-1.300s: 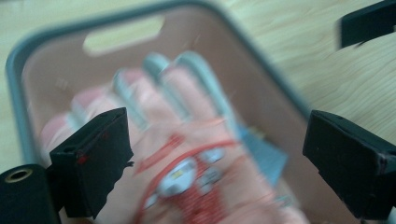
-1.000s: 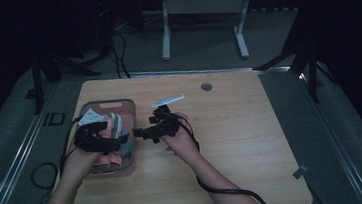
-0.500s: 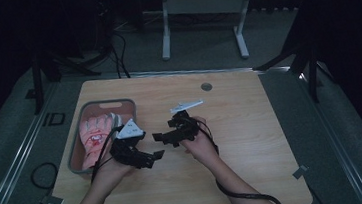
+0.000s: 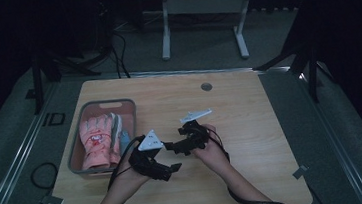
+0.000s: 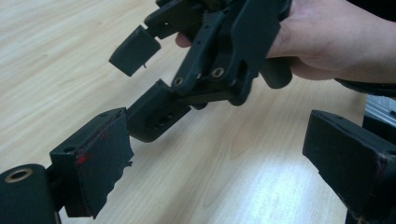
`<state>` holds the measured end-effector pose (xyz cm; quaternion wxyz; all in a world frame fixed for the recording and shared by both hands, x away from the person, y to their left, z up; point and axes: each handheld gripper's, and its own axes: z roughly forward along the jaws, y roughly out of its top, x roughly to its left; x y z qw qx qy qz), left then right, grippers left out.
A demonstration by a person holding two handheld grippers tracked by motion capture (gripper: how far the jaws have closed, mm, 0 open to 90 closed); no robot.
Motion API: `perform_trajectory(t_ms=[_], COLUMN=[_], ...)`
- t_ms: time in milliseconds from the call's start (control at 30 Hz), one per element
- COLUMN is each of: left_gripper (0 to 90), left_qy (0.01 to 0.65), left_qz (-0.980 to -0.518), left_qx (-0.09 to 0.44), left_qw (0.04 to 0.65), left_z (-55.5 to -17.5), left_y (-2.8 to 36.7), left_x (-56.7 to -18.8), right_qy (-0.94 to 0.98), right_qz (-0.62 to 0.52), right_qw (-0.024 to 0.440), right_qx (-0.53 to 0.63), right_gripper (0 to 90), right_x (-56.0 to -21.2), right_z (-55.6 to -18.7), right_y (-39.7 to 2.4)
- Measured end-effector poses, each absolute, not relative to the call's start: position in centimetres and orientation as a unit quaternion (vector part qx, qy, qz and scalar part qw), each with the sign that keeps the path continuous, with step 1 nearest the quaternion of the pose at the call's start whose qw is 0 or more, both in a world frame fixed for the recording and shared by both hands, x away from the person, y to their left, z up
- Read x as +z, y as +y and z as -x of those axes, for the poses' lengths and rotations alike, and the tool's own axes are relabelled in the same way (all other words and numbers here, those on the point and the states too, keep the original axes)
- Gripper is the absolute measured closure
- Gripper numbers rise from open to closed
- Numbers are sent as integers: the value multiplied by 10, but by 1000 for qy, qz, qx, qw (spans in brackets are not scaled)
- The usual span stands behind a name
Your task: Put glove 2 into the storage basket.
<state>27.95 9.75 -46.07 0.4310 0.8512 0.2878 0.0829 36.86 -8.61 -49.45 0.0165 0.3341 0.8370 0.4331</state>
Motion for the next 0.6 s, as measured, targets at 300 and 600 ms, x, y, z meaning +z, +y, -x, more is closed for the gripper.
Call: perform_trajectory(t_ms=[300, 600], left_gripper=[81, 80], left_qy=[269, 256], left_qz=[-858, -866], left_qx=[71, 49], left_qw=[431, 427], left_z=[-273, -270], left_y=[80, 67], left_x=[-478, -501], right_qy=[839, 844], right_qz=[-341, -352], right_qw=[21, 14], right_qx=[423, 404], right_gripper=[131, 124], right_x=[-513, -533], right_z=[-363, -359], right_y=[-109, -125])
